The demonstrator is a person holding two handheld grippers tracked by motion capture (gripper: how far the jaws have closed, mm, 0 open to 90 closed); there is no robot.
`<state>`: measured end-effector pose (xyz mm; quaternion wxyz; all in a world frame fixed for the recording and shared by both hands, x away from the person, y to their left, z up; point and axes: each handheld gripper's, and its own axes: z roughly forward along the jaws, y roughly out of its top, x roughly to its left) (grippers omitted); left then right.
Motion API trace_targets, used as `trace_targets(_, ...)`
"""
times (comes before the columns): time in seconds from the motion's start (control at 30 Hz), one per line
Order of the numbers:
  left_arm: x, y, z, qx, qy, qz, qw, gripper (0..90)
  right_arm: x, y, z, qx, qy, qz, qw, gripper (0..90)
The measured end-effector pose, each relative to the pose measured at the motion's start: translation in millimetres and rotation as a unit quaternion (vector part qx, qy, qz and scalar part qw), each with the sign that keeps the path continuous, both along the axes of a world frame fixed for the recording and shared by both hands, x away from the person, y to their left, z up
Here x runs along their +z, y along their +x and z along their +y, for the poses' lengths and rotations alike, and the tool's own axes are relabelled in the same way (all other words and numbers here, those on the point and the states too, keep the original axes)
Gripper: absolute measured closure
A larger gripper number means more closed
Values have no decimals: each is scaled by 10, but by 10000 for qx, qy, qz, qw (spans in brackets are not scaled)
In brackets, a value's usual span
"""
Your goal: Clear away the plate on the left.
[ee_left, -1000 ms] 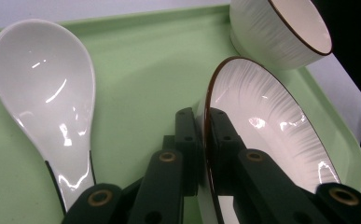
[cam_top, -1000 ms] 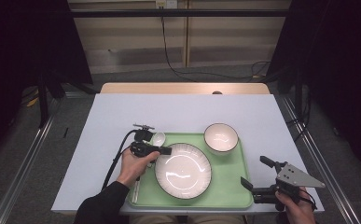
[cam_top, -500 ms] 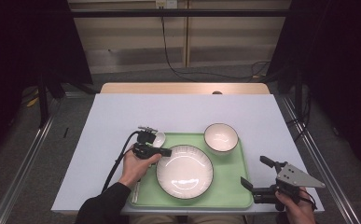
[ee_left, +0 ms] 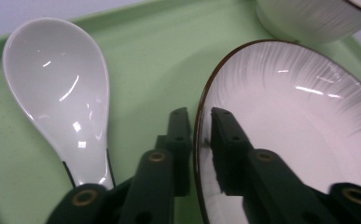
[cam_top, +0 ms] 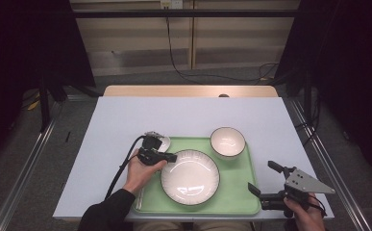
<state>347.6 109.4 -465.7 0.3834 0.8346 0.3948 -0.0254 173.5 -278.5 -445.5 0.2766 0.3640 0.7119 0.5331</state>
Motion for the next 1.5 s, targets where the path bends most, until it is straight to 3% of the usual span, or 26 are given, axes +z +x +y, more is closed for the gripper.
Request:
trace_targets(0.2, 44, -32, -17, -154, 15, -332, 9993, 532, 0, 0, -1, 1, 4, -12, 10000, 14)
trace_targets(0.43, 129, -106, -17, -16, 85, -721, 9974, 209, 0, 0, -2, -14, -3, -11, 10000, 14)
trace_targets(0.5, 161, -116, 2, 125, 123, -861, 9961, 180, -1, 0, -5, -22, -8, -5, 10000, 14)
trace_targets(0.57, 177, -109, 31, 157, 49, -813, 9966, 78, 0, -1, -6, -36, -16, -11, 10000, 14)
trace_targets(0.63, 201, -136, 66, 148, 114, -963, 9952, 39, -2, 1, -4, -21, -7, -6, 10000, 14)
trace_targets(0.7, 241, -173, 84, 201, 53, -998, 9948, 58, 4, -5, -9, -20, -25, -11, 10000, 14)
trace_targets(0.73, 266, -208, 92, 146, 60, -1161, 9931, 72, 6, -4, -10, -49, -19, -41, 10000, 14)
trace_targets(0.8, 305, -245, 116, 93, -32, -1198, 9928, 34, 9, -3, -15, -68, -13, -41, 10000, 14)
trace_targets(0.87, 343, -293, 139, 286, 73, -1475, 9886, 58, 7, -6, -19, -79, -21, -17, 10000, 14)
trace_targets(0.93, 350, -304, 172, 349, 137, -1482, 9882, 39, 6, 0, -20, -45, -1, -50, 10000, 14)
trace_targets(1.1, 334, -384, 275, 694, 289, -1759, 9815, 39, 6, -2, -22, -76, -18, -10, 10000, 14)
trace_targets(1.2, 332, -426, 372, 852, 168, -1848, 9789, 34, 8, -7, -15, -86, 12, -2, 10000, 14)
trace_targets(1.4, 340, -490, 533, 1166, 325, -2152, 9690, 17, 8, -5, -6, -106, 11, -1, 9999, 14)
trace_targets(1.47, 326, -515, 582, 1186, 294, -2093, 9702, 21, 6, 4, -11, -96, 5, 5, 10000, 14)
trace_targets(1.5, 318, -540, 608, 1214, 276, -2126, 9692, 20, 5, 9, -11, -134, 21, -1, 9999, 15)
